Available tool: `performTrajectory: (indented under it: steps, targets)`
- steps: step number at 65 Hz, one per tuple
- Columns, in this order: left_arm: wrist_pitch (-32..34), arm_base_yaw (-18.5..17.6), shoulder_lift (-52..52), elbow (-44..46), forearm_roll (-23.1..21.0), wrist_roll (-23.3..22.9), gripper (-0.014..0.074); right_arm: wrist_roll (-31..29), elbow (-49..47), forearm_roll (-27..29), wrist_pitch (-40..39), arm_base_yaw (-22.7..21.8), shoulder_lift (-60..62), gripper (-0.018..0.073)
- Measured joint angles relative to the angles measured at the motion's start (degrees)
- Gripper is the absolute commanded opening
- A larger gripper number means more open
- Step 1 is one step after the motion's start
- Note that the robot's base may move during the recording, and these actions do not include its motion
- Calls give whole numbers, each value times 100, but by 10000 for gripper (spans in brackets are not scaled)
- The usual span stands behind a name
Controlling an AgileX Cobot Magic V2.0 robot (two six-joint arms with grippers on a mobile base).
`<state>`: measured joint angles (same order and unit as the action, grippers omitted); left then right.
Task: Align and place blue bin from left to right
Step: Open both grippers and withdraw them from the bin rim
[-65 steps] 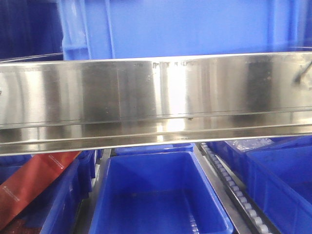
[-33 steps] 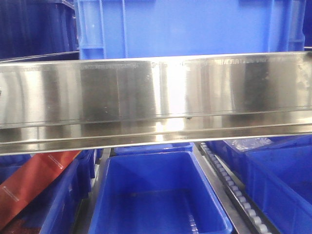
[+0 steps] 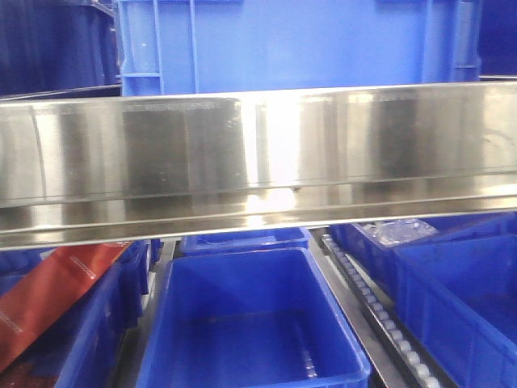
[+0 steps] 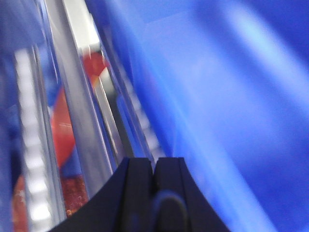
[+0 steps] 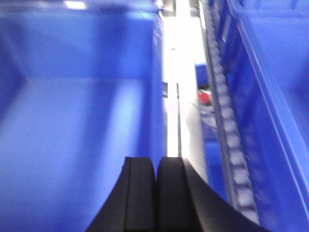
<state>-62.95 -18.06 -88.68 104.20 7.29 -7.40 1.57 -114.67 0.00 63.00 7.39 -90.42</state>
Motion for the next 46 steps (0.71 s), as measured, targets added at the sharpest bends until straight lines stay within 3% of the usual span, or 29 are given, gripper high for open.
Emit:
performTrajectory:
  steps: [23,46]
  targets:
    - [2422,-9,2914,-3276,0,-138,-111,0,3036,-90,-2273,0,2029,-70]
    - [3569,-9,5716,-5535,0,-151,-111,0,6041,-100,-3714,0,4601,-70]
